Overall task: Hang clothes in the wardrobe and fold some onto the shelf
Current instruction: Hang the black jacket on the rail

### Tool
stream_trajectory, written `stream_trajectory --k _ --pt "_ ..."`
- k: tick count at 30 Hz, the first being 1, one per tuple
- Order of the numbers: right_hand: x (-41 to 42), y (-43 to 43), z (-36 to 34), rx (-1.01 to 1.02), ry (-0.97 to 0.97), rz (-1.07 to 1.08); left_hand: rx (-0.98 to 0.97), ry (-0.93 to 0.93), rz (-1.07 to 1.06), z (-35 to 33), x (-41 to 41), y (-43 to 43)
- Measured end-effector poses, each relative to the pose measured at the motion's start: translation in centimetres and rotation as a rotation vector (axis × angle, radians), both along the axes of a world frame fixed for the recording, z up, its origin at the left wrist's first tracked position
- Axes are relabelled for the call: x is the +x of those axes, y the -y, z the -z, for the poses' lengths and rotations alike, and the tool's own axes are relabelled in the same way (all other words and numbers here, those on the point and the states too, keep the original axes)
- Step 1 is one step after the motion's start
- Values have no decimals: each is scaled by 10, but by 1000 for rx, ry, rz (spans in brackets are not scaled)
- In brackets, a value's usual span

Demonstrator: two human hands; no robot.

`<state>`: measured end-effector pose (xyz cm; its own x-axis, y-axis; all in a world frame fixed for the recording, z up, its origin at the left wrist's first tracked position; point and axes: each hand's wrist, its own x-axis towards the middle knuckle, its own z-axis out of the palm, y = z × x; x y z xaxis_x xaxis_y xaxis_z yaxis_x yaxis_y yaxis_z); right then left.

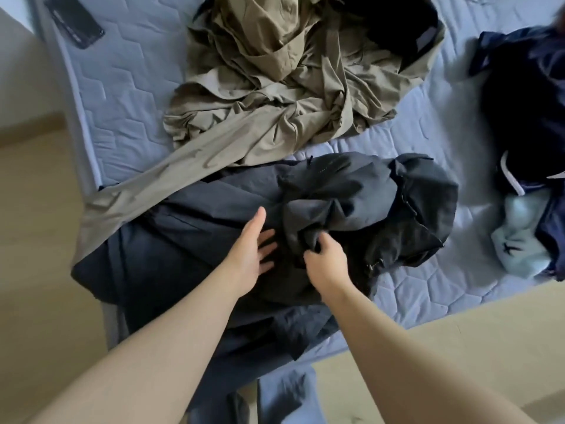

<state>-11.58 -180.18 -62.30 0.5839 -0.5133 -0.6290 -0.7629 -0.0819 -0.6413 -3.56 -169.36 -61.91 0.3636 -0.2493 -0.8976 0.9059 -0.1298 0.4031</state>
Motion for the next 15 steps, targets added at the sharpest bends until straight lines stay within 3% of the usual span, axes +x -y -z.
stream_trajectory --k 3,7,10,12,15 --pt "-1 -25 2 20 -103 -376 -3 66 -28 -5 13 -18" --pt "-17 -48 1 126 -114 -652 302 305 416 -7 18 -36" --pt "-30 -53 -5 282 -97 -444 521 470 703 -6 17 -52" --pt "-32 -50 -11 280 -69 -242 679 494 678 -6 20 -65" --pt "-28 -41 -18 39 1 96 860 492 555 -6 23 -89"
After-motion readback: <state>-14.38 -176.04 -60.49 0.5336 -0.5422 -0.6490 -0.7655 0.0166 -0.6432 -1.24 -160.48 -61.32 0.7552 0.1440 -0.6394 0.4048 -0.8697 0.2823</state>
